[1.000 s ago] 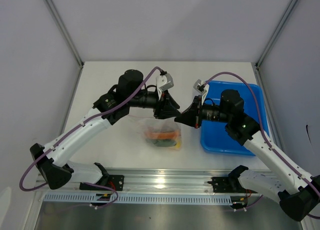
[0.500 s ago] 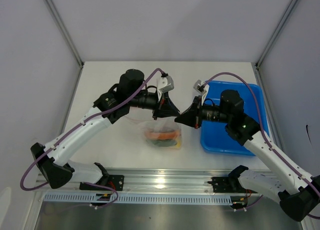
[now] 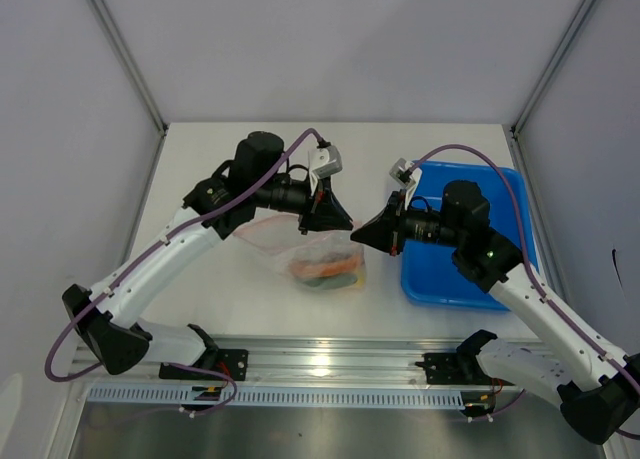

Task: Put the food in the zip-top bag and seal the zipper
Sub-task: Zip the zipper food storage bag at the center of the board.

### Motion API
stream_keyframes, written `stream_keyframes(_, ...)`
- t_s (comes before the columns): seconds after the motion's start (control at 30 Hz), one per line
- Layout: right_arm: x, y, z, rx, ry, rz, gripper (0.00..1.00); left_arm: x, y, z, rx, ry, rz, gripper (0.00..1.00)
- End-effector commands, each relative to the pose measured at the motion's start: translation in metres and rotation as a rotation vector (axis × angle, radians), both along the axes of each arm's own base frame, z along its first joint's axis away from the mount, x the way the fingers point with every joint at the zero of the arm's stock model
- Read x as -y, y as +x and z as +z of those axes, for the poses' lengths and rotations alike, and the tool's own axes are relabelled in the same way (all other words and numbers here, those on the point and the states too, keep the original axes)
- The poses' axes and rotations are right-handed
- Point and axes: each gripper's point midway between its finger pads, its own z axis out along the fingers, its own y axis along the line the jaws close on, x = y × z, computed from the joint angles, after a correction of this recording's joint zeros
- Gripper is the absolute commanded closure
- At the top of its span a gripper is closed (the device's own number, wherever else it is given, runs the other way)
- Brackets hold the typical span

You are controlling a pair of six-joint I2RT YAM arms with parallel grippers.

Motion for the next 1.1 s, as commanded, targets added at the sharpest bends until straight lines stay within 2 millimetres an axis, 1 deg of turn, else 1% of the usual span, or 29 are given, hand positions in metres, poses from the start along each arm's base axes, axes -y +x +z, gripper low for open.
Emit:
stream_keyframes(0.0,0.002,0.003,0.015,0.068,0.023,-0.019,1.00,-0.005,-0.004,0.009,-0.001,-0.002,-0.027,1.00)
stream_keyframes(0.1,0.005,0.004,0.018,0.081,0.020,-0.022,1.00,-0.008,-0.008,0.010,-0.001,-0.002,-0.030,0.99)
stream_keyframes(0.17,0.005,0.000,0.016,0.082,0.012,0.015,1.00,-0.009,-0.008,0.012,-0.001,-0.003,-0.028,0.99)
stream_keyframes(0.2,0.005,-0.001,0.019,0.106,0.008,0.031,0.98,-0.008,-0.009,0.011,-0.004,-0.002,-0.031,0.99)
stream_keyframes(0.23,0.002,-0.007,0.011,0.077,-0.016,0.084,0.96,-0.008,-0.009,0.014,-0.001,-0.005,-0.034,0.99)
stream_keyframes(0.3,0.001,-0.009,0.012,0.076,-0.042,0.127,0.91,-0.007,-0.010,0.018,-0.005,-0.013,-0.045,1.00)
stream_keyframes(0.33,-0.002,-0.008,0.009,0.060,-0.059,0.144,0.89,-0.006,-0.011,0.018,-0.010,-0.013,-0.052,0.99)
stream_keyframes(0.37,-0.003,-0.007,0.009,0.060,-0.067,0.151,0.85,-0.006,-0.011,0.021,-0.005,-0.019,-0.057,1.00)
stream_keyframes(0.4,-0.002,-0.008,0.013,0.057,-0.075,0.159,0.77,-0.005,-0.010,0.021,-0.005,-0.017,-0.054,0.99)
stream_keyframes(0.43,-0.004,-0.005,0.011,0.057,-0.088,0.168,0.75,-0.005,-0.010,0.020,-0.007,-0.016,-0.054,0.99)
stream_keyframes(0.53,-0.006,-0.003,0.015,0.061,-0.093,0.177,0.73,-0.004,-0.009,0.021,-0.011,-0.018,-0.054,0.99)
stream_keyframes(0.63,-0.009,0.001,0.013,0.052,-0.104,0.179,0.75,-0.003,-0.011,0.022,-0.015,-0.021,-0.065,0.99)
stream_keyframes(0.7,-0.011,0.002,0.014,0.049,-0.099,0.192,0.81,-0.004,-0.010,0.019,-0.019,-0.013,-0.060,0.99)
stream_keyframes(0.93,-0.018,-0.005,0.023,0.060,-0.069,0.247,0.96,-0.004,-0.005,0.014,-0.032,0.010,-0.039,1.00)
stream_keyframes(1.0,-0.020,-0.009,0.026,0.063,-0.056,0.271,1.00,-0.004,-0.004,0.013,-0.033,0.016,-0.031,0.99)
stream_keyframes(1.07,-0.020,-0.010,0.027,0.068,-0.055,0.268,1.00,-0.005,-0.003,0.011,-0.036,0.027,-0.017,0.99)
